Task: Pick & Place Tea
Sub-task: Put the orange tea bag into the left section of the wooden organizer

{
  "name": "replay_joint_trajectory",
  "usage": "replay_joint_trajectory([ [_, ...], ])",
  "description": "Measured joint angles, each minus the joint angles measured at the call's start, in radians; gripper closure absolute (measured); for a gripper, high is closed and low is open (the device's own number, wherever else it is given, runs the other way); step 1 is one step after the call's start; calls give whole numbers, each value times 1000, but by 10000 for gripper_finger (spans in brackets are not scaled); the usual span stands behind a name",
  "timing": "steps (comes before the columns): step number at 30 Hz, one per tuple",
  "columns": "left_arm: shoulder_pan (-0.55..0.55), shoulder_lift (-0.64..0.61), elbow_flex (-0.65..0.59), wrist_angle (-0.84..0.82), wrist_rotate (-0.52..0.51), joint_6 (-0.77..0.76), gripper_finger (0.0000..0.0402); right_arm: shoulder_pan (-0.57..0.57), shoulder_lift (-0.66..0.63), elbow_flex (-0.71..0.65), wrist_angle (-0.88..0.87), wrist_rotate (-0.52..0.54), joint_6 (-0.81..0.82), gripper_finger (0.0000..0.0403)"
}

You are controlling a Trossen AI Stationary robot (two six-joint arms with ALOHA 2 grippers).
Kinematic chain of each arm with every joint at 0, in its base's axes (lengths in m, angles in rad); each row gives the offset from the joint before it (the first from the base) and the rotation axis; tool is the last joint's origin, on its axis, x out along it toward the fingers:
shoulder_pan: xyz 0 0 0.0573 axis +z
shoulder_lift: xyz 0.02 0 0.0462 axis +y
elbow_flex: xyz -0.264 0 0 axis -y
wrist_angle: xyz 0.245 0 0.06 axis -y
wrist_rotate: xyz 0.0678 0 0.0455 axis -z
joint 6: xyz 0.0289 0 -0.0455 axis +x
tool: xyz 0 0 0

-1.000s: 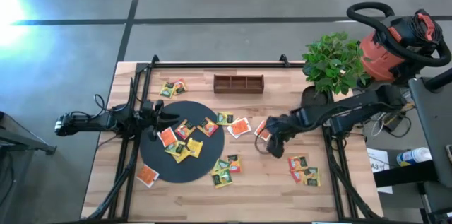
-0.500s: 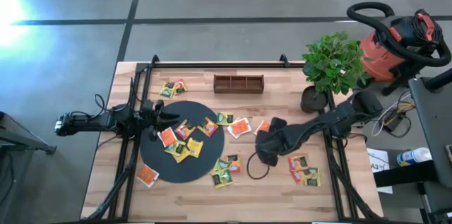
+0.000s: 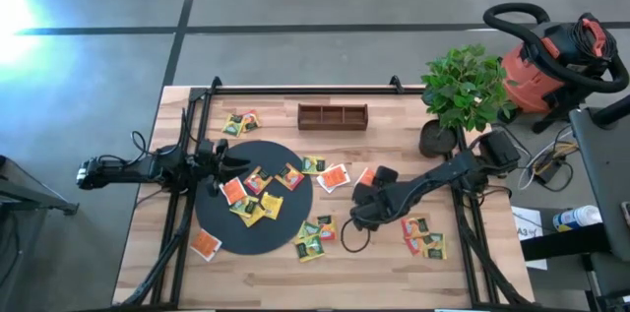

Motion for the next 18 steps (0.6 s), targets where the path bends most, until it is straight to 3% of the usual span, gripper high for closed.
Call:
replay_joint_trajectory([
  [9, -1, 1, 0, 0, 0, 0, 273, -11, -91, -67, 6, -35, 242, 154],
  [18, -1, 5, 0, 1, 0, -12, 273, -44, -330, -235, 63, -60, 583, 154],
])
